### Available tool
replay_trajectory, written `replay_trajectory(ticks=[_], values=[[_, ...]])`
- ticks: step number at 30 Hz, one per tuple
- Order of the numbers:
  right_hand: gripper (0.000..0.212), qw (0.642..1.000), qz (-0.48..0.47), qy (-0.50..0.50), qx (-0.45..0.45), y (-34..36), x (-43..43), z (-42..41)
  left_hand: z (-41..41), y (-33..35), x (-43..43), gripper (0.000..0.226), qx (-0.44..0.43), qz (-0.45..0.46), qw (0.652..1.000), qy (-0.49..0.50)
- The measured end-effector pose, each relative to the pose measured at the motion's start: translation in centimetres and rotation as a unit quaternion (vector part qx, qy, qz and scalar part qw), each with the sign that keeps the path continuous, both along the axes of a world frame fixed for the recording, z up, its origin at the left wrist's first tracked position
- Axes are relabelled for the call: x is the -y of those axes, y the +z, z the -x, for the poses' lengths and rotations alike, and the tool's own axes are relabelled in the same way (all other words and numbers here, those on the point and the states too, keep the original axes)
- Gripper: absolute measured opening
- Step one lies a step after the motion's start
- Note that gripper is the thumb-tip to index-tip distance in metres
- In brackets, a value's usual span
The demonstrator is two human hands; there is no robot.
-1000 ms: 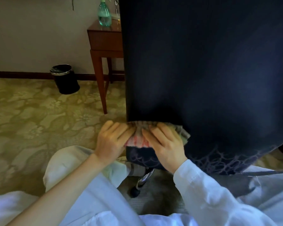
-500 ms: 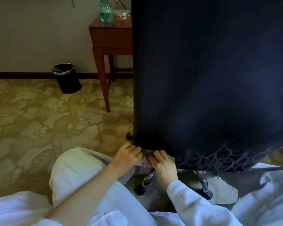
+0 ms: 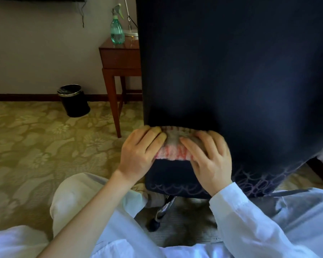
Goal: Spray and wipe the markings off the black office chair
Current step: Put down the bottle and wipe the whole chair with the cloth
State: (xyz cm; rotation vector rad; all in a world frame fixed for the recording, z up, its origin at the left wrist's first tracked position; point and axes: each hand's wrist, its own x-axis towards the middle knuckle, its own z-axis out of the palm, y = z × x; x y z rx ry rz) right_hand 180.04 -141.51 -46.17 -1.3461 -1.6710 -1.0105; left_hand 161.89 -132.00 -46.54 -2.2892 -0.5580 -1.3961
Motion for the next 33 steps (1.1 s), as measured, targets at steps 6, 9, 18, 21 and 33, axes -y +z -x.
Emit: replay_trajectory(ticks=[6, 9, 18, 21, 33], values=[[0.035, 0.992, 0.12, 0.019, 0.039, -10.1, -0.2, -1.2, 0.3, -9.1, -0.1, 0.02, -0.079, 0.071, 0.994, -0.027], [0.032, 0.983, 0.179, 0.005, 0.039, -13.8, -0.4, -0.6, 0.4, -12.2, 0.0, 0.024, -0.101, 0.127, 0.986, -0.026], [0.034, 0.973, 0.232, -0.001, 0.013, -13.3, -1.7, 1.2, 0.9, -12.7, -1.3, 0.024, -0.094, 0.18, 0.979, -0.005], [0.037, 0.968, 0.252, 0.0, 0.009, -12.5, -2.3, 2.2, 1.6, -12.4, -1.5, 0.025, -0.104, 0.213, 0.971, 0.02], [0.026, 0.997, 0.01, -0.074, -0.018, 3.2, 5.0, -6.6, -8.0, 3.9, 2.7, 0.017, -0.014, 0.024, 0.996, -0.089]])
